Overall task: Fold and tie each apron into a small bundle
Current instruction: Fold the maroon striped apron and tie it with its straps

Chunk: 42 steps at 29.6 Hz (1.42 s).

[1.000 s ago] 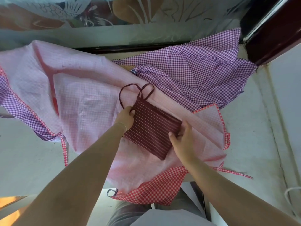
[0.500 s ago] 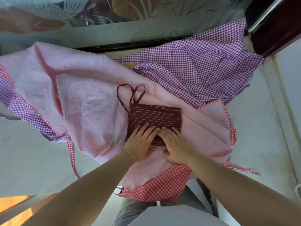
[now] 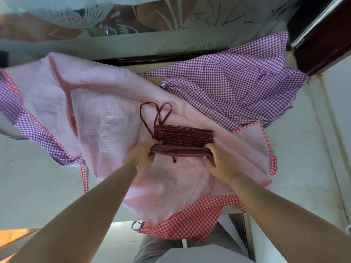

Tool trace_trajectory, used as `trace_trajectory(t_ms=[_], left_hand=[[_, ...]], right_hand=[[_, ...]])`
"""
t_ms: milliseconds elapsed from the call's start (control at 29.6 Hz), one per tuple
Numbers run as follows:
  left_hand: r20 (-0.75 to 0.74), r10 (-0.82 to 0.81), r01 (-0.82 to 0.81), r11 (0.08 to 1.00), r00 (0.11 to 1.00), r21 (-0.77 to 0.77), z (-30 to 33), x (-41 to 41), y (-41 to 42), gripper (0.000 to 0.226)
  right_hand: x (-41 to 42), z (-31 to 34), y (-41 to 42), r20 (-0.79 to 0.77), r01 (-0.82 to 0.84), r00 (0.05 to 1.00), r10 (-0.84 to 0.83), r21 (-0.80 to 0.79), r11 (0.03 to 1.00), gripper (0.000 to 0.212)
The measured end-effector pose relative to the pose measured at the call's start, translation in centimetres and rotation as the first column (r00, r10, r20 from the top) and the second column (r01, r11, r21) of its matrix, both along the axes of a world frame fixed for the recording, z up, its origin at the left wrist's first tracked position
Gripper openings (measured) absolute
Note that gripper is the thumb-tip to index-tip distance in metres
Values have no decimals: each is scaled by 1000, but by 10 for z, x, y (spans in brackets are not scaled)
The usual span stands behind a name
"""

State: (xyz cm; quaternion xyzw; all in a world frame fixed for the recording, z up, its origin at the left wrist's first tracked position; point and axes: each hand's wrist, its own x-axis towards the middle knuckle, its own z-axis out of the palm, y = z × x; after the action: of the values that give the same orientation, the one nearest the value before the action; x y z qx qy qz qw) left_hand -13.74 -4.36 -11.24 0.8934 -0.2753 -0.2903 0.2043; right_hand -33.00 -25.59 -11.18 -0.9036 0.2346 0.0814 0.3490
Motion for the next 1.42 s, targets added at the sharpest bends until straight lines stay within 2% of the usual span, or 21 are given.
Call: trace_trajectory(t_ms=[68, 203, 405, 506, 574, 608, 709, 878, 979, 1047, 1182, 1283, 1351, 1418], left_hand=[[-63, 120, -122, 992, 991, -31, 1, 4, -11, 22], [-205, 312, -331, 942, 927, -62, -3, 9, -28, 28], [-119, 400, -393, 916, 909, 81, -10, 9, -48, 40], [-89, 458, -442, 883, 884, 155, -10, 9, -55, 43], [-66, 488, -471, 864, 870, 177, -9, 9, -58, 45], [-60, 496, -480, 859, 866, 181, -8, 8, -60, 45], [-88, 514, -502, 855, 853, 132, -7, 4, -60, 42], [-174, 520, -537, 841, 836, -66, -8, -6, -44, 34], [-194, 513, -542, 828, 836, -145, -5, -6, -35, 23], [-171, 499, -525, 831, 850, -184, 1, -6, -29, 18], [-50, 420, -420, 878, 906, -229, 9, -15, -16, 17], [104, 384, -352, 906, 918, -237, 2, -29, -3, 24], [365, 258, -178, 955, 895, -238, -5, -42, 8, 26], [531, 14, 124, 967, 847, -223, -13, -58, 21, 26]], right_hand=[[11, 0, -1, -8, 110, 994, -110, 3, 994, 37], [33, 5, -3, -74, 205, 976, -207, -31, 978, 32], [61, 8, -8, -178, 187, 958, -225, -209, 960, 27], [68, 9, -10, -138, 118, 975, -172, -333, 936, 33], [72, 8, -10, -114, -3, 992, -56, -455, 890, 48], [76, 8, -9, -151, -87, 988, 15, -484, 871, 57], [90, 6, -4, -338, -309, 926, 166, -431, 848, 74], [110, 10, -7, -453, -371, 871, 189, -354, 858, 83], [114, 19, -4, -484, -431, 836, 258, -289, 855, 82], [107, 26, 5, -464, -411, 845, 265, -247, 878, 79], [75, 31, 35, -454, -310, 878, 153, -293, 905, 77], [58, 20, 55, -531, -209, 834, 146, -60, 976, 69], [52, 11, 61, -583, -63, 799, 145, 158, 985, 63], [46, 2, 63, -583, 43, 802, 131, 275, 960, 61]])
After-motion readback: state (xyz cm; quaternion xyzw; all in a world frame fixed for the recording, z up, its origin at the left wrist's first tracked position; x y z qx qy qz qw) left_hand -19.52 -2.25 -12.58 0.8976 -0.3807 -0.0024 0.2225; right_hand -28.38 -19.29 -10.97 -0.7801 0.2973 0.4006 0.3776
